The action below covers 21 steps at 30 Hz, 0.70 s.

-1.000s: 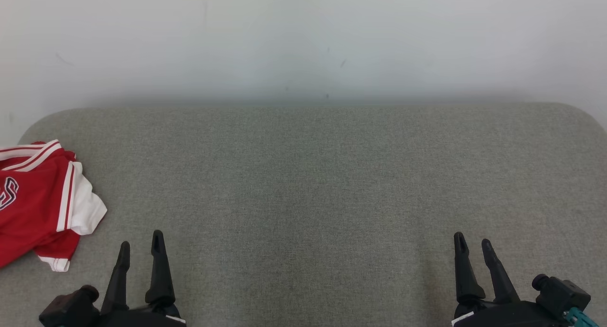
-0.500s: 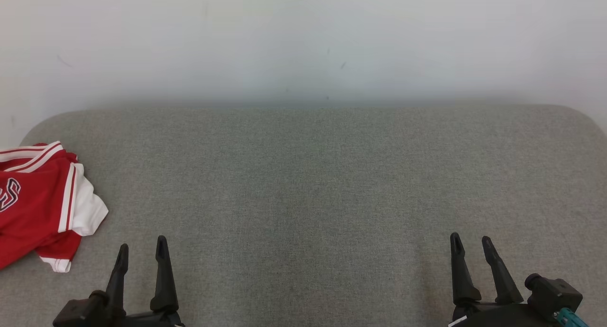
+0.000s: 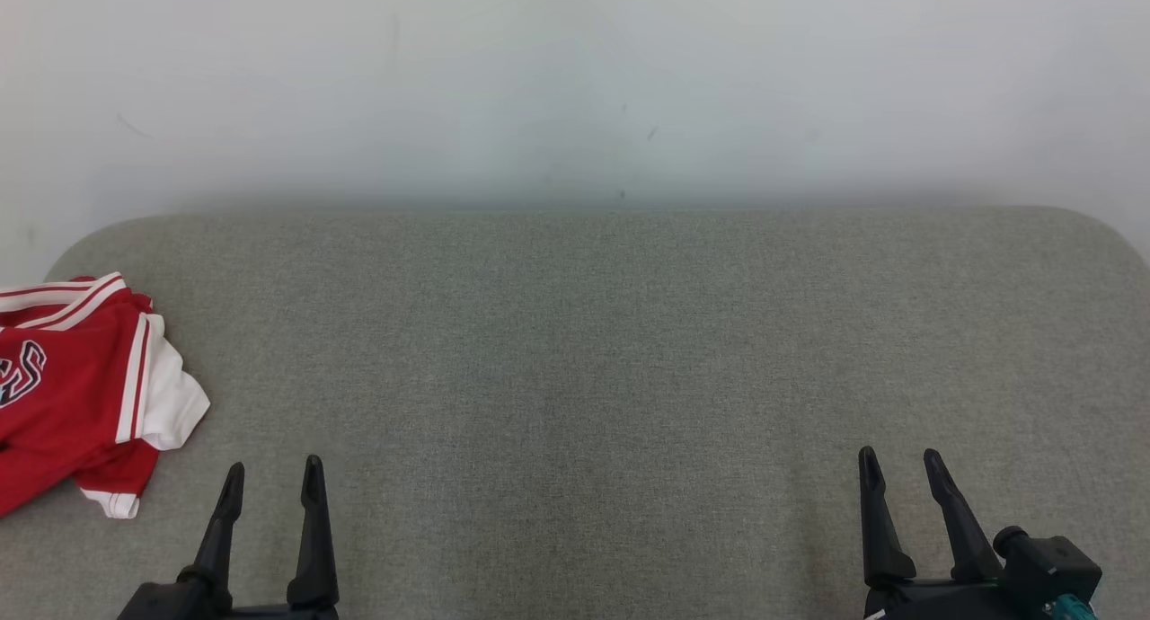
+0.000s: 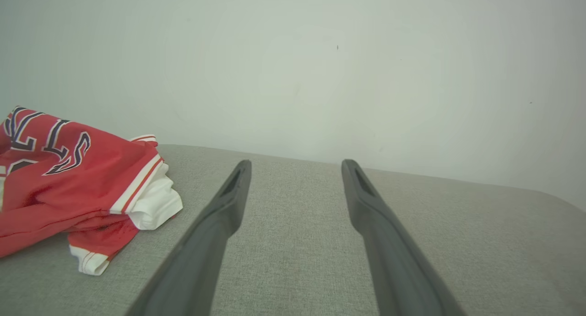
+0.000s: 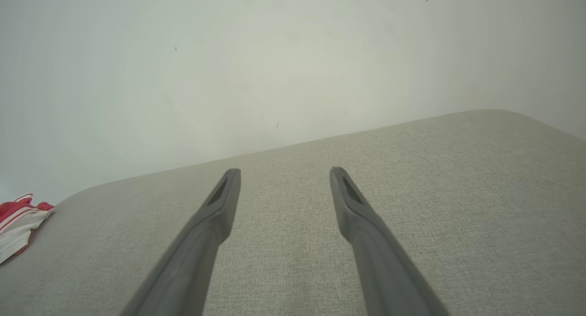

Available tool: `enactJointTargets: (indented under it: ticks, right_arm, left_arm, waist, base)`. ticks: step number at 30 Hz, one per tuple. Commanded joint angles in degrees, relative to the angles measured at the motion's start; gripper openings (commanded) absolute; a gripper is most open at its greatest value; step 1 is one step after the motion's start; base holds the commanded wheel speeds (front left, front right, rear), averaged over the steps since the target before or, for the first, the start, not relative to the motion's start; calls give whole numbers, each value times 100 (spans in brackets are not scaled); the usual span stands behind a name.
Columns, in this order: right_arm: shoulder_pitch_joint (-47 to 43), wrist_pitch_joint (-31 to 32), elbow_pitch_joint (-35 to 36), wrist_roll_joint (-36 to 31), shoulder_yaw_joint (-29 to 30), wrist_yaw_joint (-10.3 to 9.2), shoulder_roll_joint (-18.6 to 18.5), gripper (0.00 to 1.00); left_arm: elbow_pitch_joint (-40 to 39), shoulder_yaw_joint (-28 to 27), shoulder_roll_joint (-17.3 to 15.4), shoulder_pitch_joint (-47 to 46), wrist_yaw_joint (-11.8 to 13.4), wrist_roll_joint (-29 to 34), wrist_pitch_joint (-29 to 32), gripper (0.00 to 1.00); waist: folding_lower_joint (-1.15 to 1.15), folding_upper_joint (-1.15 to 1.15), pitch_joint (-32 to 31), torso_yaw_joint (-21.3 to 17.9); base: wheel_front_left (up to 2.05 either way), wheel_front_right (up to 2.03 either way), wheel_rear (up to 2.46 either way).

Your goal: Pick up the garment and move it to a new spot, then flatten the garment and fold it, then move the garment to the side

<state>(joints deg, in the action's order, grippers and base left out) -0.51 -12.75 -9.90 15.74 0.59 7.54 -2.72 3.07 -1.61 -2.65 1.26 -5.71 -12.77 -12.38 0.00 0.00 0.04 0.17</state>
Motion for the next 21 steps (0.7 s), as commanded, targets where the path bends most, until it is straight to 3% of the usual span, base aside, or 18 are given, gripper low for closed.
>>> enactJointTargets:
  ticks: [1, 21]
  right_arm:
    - [-64, -57, 58, -168, 19, -8, -22, 100]
    - [-136, -243, 279, -802, 213, -10, -23, 100]
  left_arm:
    - [-85, -16, -37, 64, -74, 148, -67, 100]
    - [-270, -274, -39, 190, -177, 742, -285, 100]
  waist:
    - [0, 0, -7, 5]
    - [0, 0, 14, 8]
  base:
    - [0, 0, 0]
    - [0, 0, 0]
